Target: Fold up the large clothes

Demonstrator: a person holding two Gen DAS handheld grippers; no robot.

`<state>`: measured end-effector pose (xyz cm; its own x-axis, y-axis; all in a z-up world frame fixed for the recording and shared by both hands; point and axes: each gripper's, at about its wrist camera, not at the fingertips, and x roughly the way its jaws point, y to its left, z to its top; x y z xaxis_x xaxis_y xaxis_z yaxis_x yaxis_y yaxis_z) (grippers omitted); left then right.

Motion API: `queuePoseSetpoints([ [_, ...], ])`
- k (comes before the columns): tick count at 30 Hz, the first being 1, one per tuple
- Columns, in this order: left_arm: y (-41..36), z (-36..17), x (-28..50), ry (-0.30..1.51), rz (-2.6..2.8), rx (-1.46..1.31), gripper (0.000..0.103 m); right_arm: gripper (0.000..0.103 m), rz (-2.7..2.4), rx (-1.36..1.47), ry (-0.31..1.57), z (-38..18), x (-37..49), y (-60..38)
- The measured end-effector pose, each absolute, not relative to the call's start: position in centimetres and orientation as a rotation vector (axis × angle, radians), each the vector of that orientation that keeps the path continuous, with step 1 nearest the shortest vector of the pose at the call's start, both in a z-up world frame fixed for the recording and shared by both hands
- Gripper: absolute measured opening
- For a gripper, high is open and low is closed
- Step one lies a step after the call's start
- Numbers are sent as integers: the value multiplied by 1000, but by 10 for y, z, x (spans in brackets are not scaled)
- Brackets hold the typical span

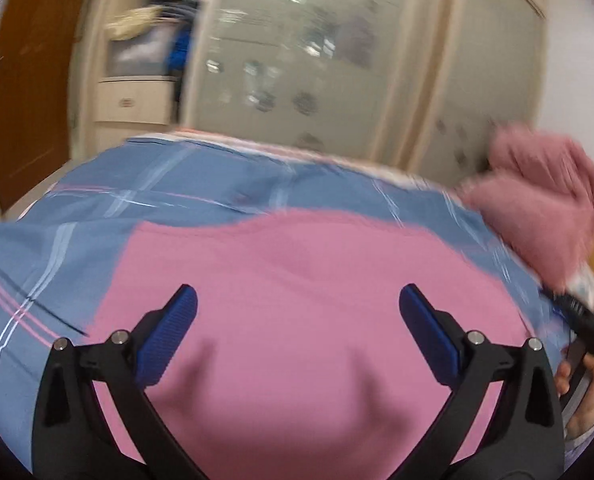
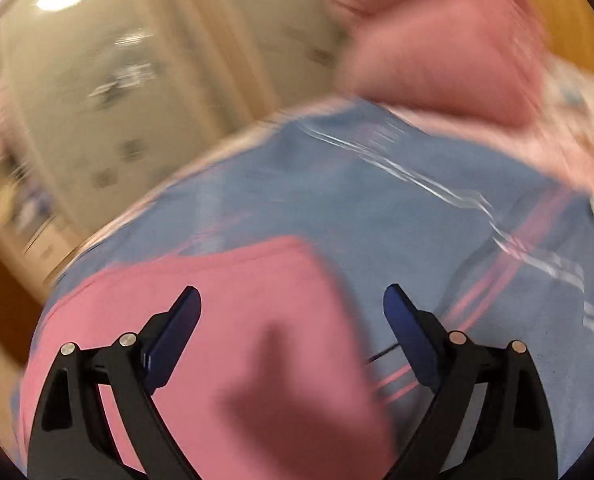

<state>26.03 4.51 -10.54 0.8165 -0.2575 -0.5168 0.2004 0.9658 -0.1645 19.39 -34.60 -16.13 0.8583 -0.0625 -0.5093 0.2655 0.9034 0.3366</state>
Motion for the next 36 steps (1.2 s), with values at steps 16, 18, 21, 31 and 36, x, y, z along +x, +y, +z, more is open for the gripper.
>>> queuePoseSetpoints([
  [16,-21,-200,338,866,-111,71,101,102,-61,63,768,-228,257,-255],
  [18,-15,-190,330,874,-100,51,101,102,-56,96,763,-219,251,-259],
  [21,-8,-160,299,766,-90,53,101,102,-91,171,650,-191,221,-268],
  [31,43,-193,306,817,-42,71,101,102,-188,160,767,-212,235,-281],
  [36,40,-173,281,783,-25,44,101,102,-245,200,758,-189,221,-273],
])
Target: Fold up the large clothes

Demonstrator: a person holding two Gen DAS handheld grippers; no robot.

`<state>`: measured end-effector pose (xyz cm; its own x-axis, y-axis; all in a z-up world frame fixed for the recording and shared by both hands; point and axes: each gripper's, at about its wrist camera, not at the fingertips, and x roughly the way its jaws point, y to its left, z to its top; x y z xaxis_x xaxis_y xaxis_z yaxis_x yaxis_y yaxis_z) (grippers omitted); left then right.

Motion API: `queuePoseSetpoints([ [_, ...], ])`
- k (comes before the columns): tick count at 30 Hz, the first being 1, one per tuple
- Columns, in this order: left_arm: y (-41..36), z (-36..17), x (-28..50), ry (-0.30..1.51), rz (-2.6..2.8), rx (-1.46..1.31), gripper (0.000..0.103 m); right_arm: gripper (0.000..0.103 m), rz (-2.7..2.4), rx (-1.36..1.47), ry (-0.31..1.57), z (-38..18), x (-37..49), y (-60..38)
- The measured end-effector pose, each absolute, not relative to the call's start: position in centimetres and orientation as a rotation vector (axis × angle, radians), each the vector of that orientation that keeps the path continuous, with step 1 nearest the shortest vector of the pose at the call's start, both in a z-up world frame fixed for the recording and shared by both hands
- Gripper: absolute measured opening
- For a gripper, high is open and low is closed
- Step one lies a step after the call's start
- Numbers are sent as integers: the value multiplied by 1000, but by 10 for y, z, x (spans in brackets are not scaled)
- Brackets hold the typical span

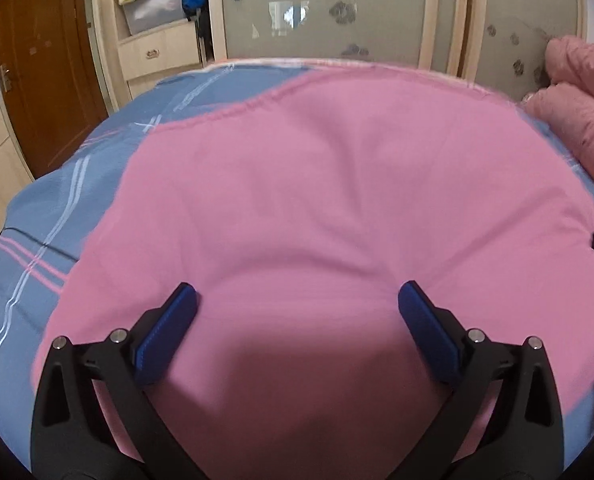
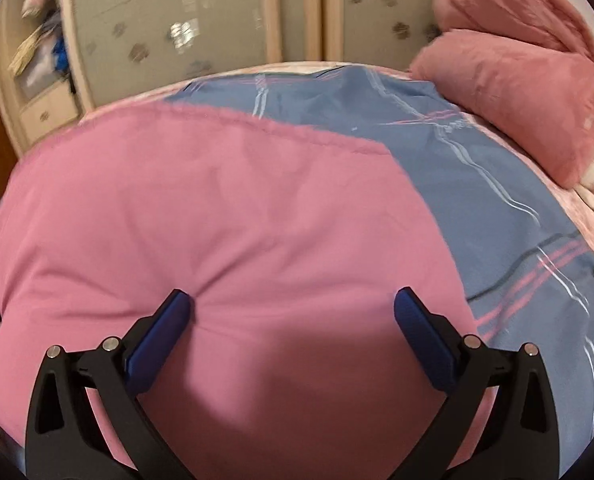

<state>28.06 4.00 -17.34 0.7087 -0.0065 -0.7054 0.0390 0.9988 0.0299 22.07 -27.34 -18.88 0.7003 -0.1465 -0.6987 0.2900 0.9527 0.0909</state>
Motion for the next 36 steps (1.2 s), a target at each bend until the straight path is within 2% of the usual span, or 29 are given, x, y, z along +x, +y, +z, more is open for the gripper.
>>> queuePoseSetpoints([
  [6,26,-128,194,652,-59,96,101,102,-118,106,623,-129,150,-208],
  [14,17,-100,114,578,-36,96,101,102,-140,43,504,-107,63,-155],
  [22,21,-108,100,577,-35,95,101,102,-195,15,444,-112,35,-153],
  [36,13,-112,95,565,-32,130,101,102,-212,11,462,-124,34,-155],
])
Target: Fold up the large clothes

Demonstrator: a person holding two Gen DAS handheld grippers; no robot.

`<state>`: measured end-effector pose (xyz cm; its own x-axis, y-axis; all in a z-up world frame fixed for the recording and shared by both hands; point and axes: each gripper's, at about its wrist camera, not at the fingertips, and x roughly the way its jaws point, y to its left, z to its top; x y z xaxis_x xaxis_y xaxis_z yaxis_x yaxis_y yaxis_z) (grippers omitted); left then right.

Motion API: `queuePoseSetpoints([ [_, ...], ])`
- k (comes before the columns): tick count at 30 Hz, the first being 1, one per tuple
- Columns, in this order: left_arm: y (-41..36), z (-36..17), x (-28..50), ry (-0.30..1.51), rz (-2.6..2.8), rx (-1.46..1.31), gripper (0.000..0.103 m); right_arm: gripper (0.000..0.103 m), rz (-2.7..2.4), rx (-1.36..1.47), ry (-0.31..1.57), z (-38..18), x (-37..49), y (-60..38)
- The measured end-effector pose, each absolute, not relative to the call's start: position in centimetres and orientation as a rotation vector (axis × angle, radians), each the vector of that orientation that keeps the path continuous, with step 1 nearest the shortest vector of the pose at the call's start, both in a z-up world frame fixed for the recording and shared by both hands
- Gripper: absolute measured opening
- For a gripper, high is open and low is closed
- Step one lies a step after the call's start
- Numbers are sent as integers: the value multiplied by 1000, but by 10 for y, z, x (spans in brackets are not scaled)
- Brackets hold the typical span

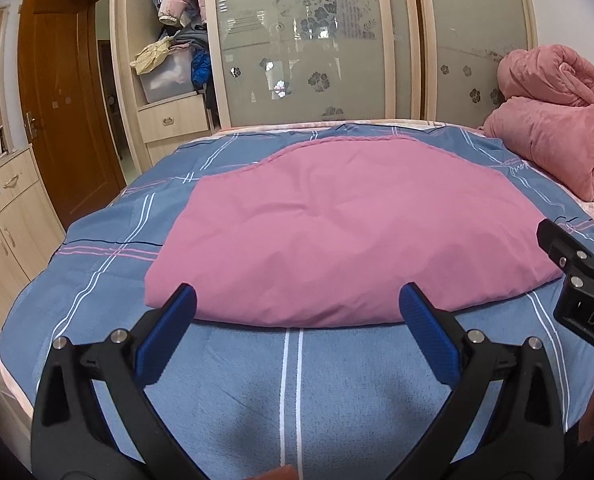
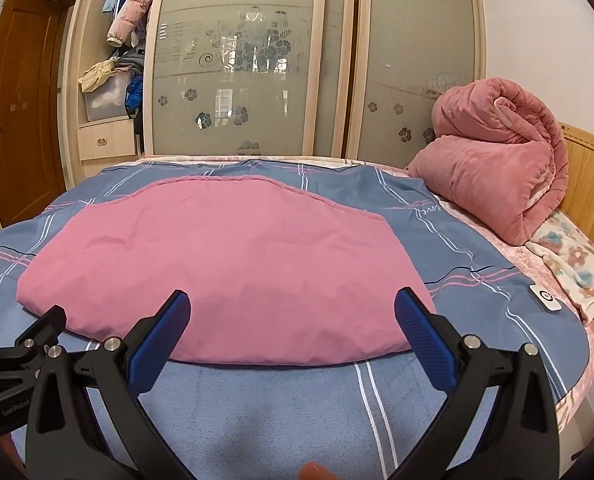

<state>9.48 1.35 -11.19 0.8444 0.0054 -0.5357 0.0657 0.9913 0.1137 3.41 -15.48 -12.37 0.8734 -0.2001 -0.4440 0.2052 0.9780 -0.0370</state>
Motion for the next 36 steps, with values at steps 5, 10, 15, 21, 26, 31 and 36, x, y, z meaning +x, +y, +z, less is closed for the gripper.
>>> queuePoseSetpoints([
  [5,14,-113,96,564,-30,131,101,102,-214,4,461,-125,34,-153],
  [10,14,-113,96,564,-29,133,101,102,-216,2,461,-125,34,-153],
  [15,14,-113,96,565,-28,133,101,102,-217,-2,459,-126,33,-154],
  [21,14,-114,96,565,-30,137,101,102,-225,-6,458,-127,32,-152],
  [26,14,-115,97,574,-39,138,101,102,-227,-7,459,-128,32,-152],
  [31,13,-116,97,578,-48,136,101,102,-231,-7,460,-128,32,-150],
  [36,13,-118,97,581,-41,149,101,102,-231,-6,462,-129,32,-152],
])
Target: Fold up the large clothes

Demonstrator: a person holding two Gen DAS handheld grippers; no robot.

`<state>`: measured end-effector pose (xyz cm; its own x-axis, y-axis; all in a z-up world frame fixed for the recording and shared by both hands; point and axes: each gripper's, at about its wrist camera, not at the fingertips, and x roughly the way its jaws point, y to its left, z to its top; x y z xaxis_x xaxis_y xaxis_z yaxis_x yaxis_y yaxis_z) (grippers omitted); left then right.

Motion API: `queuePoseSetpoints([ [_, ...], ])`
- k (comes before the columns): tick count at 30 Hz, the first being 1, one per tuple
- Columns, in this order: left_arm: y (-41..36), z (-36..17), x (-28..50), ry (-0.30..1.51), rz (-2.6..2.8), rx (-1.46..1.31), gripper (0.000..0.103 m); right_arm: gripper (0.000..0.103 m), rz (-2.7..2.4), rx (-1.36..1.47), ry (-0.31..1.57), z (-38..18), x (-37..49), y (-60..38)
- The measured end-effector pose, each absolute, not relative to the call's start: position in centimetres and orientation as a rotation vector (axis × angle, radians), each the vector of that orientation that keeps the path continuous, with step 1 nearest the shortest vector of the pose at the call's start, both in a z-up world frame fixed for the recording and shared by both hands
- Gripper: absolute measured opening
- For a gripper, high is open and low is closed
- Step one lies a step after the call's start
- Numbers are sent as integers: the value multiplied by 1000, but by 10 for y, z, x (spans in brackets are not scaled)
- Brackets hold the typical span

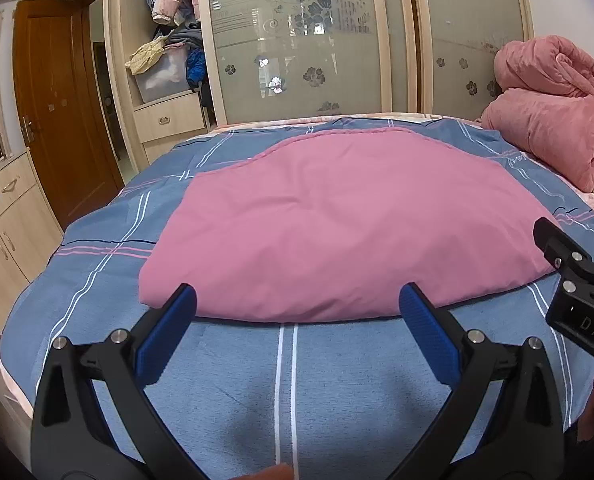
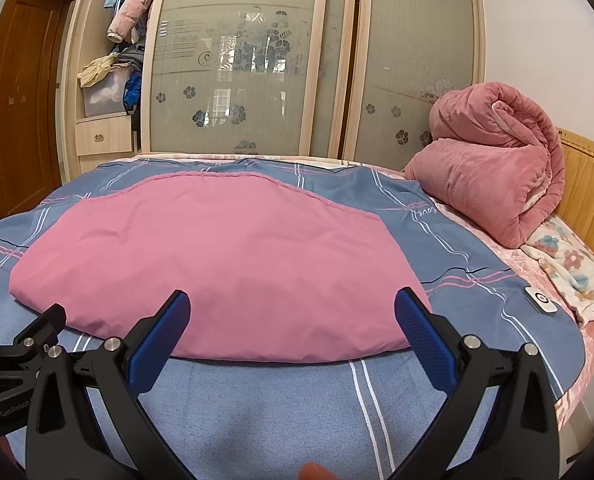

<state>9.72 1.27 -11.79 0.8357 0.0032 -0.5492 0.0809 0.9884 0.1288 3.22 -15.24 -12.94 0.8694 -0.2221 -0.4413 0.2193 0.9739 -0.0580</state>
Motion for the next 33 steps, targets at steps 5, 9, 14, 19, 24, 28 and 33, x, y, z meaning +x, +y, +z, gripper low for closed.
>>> queuePoseSetpoints([
  [5,13,-120,99,593,-45,142,101,102,-232,-6,464,-131,33,-154],
  [9,15,-121,101,601,-48,128,101,102,-232,-5,464,-131,33,-154],
  [14,15,-122,102,602,-46,131,101,102,-234,-6,468,-132,33,-154],
  [19,12,-124,102,601,-42,143,101,102,-236,-6,471,-134,33,-155],
  [24,10,-126,101,598,-29,158,101,102,-234,-6,475,-136,34,-156],
  [28,9,-126,101,599,-33,156,101,102,-234,-6,476,-136,34,-156],
  [33,8,-127,100,599,-16,168,101,102,-236,-7,480,-138,35,-156],
])
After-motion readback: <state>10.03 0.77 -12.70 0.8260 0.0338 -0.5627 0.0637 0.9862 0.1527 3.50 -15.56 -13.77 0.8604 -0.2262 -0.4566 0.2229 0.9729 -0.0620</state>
